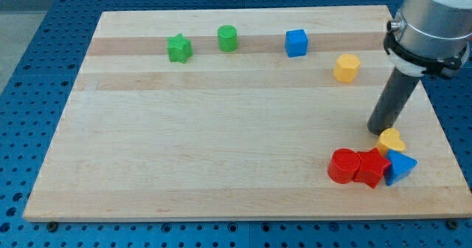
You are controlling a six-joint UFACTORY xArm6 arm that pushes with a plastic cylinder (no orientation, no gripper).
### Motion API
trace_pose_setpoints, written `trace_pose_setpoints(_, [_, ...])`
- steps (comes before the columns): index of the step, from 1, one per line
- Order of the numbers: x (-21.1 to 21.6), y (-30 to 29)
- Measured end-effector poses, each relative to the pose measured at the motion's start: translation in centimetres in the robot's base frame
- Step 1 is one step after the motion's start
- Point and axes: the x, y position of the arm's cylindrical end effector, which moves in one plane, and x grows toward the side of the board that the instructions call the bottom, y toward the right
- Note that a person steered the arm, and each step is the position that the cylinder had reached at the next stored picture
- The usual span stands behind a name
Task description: Place the yellow hexagon towards the bottom right side of the blue cube
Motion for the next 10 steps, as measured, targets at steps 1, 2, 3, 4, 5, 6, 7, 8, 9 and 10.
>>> trace_pose_setpoints(1, [-2.8,0.4])
trace_pose_setpoints(2, [-5.4,2.8])
trace_pose_setpoints(3, [-8.7,4.5])
trace_pose_setpoints(4, [-11.4,4.0])
trace_pose_setpoints(5, [-12.3,1.7])
trace_pose_setpoints(6, [-12.3,0.0])
trace_pose_setpoints(7, [-12.3,-0.2])
trace_pose_setpoints(8, [-12.5,-1.5])
trace_pose_setpoints(9, [-12.5,-2.6])
trace_pose_setpoints(10, [-13.9,-3.1])
